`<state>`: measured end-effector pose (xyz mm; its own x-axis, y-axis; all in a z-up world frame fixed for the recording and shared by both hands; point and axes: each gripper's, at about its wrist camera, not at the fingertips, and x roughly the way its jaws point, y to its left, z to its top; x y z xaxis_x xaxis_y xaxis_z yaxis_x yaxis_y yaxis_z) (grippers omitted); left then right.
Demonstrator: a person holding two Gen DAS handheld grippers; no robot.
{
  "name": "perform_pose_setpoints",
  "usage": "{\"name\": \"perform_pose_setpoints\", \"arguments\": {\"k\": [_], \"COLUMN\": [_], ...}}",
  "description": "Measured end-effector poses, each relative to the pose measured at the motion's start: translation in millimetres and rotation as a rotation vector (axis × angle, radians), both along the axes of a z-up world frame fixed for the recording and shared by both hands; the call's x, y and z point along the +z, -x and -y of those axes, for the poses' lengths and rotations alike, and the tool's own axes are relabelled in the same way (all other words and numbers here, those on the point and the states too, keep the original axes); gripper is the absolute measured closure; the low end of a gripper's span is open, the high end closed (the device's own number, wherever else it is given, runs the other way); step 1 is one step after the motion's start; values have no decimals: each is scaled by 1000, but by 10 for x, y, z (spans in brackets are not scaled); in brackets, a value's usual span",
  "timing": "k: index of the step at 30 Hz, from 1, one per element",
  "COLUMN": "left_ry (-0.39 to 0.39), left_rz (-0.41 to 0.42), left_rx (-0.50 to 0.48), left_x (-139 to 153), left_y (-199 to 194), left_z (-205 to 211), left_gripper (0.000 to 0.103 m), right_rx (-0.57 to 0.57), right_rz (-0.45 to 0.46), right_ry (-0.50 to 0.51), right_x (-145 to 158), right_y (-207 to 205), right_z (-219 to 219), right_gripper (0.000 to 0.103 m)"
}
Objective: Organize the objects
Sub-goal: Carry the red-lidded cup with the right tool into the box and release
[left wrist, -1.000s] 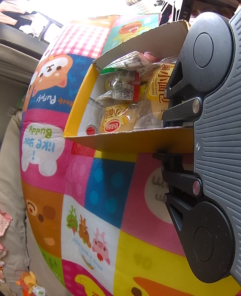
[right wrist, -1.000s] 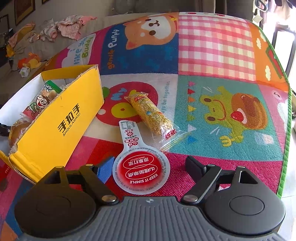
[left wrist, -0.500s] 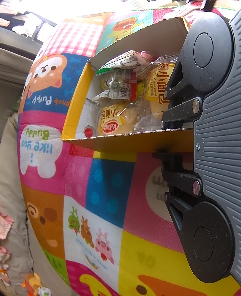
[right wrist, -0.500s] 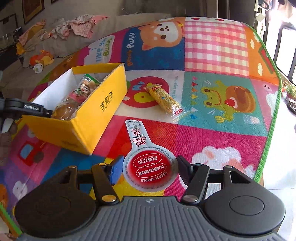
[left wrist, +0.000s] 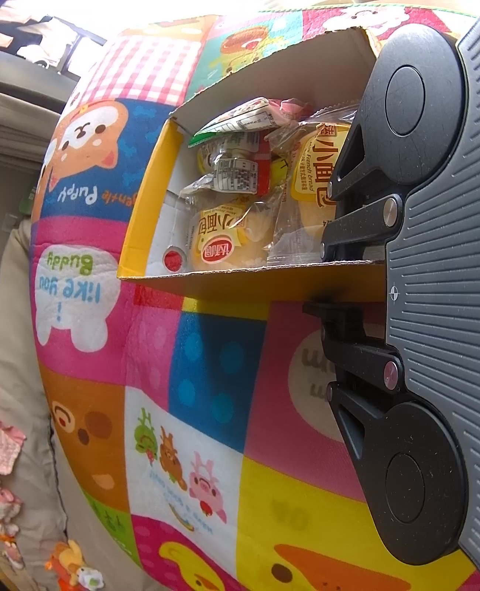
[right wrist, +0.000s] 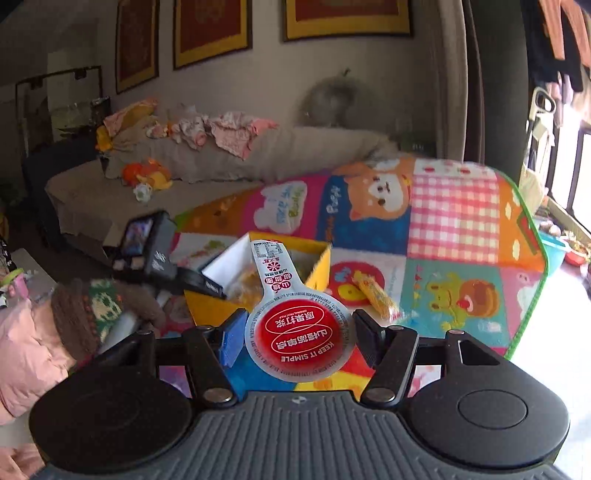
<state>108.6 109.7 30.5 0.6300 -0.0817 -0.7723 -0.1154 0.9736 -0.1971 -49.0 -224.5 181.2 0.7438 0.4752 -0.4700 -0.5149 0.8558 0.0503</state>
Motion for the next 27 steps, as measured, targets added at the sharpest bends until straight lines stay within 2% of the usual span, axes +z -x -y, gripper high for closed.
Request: {"name": "perform_pose_setpoints", "arguments": {"k": [4, 9, 11, 16, 20, 21, 23, 24, 27], "left_ry": [0, 9, 12, 17, 18, 22, 30, 30, 23], "left_rz": [3, 9, 11, 13, 16, 17, 17, 19, 21], "left_rx": [-2, -11, -16, -26, -28, -28, -29, -29, -28], "left_x": [0, -5, -8, -12, -14, -15, -17, -17, -18], "left_y": [8, 14, 13, 10, 11, 11, 12, 11, 8], "left_z": [-3, -21, -28, -38, -44, -52, -63, -63, -49], "left_gripper": [90, 90, 89, 89, 89, 88, 88, 88, 88], "right_rx": [31, 64, 63, 36, -48, -63, -72, -73, -88], "right_rz": [100, 113, 82, -68, -109, -127, -193, -213, -193], "right_ry": [-42, -86, -96, -181, -251, -278, -322, -338, -312], "right_x": [372, 535, 491, 241, 49, -1, -106, -147, -215], "right_y": [-51, -404, -620, -1219, -1589, -1678, -1843, -1888, -1877], "right_z": [-158, -477, -642, -987, -1193, -1217, -1241, -1232, -1136], "right_gripper": [41, 41, 41, 41, 41, 40, 28, 28, 25]}}
